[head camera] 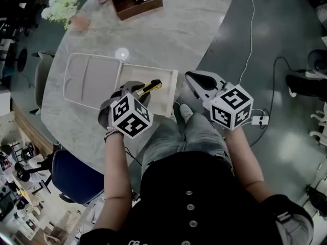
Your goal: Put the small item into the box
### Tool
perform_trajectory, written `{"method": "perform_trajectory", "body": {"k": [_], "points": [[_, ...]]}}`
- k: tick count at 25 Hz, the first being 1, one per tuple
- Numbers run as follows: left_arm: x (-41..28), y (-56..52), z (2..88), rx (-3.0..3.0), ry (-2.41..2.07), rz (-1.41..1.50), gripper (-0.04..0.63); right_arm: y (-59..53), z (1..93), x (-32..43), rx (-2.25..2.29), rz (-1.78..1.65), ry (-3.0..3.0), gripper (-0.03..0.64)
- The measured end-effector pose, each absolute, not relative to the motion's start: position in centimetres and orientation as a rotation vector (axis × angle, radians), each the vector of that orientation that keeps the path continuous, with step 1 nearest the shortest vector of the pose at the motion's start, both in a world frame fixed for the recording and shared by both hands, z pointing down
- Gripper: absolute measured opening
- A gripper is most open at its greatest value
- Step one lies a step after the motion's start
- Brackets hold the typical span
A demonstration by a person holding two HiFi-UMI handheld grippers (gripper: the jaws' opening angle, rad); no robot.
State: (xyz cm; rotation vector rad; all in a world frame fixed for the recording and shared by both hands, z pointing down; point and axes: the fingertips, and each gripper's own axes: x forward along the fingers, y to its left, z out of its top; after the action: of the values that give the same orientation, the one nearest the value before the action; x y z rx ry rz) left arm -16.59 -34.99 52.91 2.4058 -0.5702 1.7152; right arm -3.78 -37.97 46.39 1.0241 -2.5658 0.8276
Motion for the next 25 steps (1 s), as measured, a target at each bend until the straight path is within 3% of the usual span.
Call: {"method": "perform_trajectory", "body": {"k": [25], "points": [[-16.0,-35.1,59.7,2.210,-0.350,2.021,0.127,-33.5,50.0,-2.2,1.083,0.974,-2.487,0.003]]}}
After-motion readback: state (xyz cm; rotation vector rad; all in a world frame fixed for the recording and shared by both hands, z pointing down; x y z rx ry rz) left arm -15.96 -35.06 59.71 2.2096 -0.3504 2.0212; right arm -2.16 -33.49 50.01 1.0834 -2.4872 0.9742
